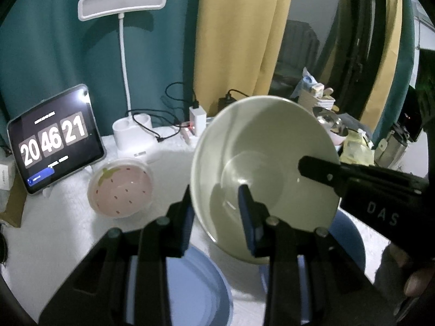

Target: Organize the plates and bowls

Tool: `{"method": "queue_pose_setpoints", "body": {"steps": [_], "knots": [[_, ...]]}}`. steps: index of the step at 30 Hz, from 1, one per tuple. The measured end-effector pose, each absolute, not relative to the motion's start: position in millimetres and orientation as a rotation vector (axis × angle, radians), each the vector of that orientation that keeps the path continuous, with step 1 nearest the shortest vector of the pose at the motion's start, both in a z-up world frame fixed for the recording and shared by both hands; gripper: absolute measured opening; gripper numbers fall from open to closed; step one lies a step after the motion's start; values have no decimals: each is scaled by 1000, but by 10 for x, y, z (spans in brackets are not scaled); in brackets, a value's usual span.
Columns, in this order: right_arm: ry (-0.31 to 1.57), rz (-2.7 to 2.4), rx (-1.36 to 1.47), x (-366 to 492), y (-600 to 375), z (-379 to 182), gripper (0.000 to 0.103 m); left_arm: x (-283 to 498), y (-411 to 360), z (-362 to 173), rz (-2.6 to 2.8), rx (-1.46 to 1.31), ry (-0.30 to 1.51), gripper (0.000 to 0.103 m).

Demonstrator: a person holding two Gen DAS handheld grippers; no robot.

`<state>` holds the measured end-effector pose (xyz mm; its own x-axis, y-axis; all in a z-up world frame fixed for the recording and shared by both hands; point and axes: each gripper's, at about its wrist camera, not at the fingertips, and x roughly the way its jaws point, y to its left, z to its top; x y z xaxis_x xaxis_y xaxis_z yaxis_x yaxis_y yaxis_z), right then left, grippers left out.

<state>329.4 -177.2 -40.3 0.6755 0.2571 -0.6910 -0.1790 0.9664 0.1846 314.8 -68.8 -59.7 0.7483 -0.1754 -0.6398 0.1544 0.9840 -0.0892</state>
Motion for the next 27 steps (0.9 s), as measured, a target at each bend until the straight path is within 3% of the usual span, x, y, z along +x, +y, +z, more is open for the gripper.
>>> {"method": "queue_pose_setpoints", "body": {"steps": [27], "knots": [[796, 177, 156, 2803, -2371, -539, 11, 2790, -1283, -749, -258, 40, 731, 32]]}}
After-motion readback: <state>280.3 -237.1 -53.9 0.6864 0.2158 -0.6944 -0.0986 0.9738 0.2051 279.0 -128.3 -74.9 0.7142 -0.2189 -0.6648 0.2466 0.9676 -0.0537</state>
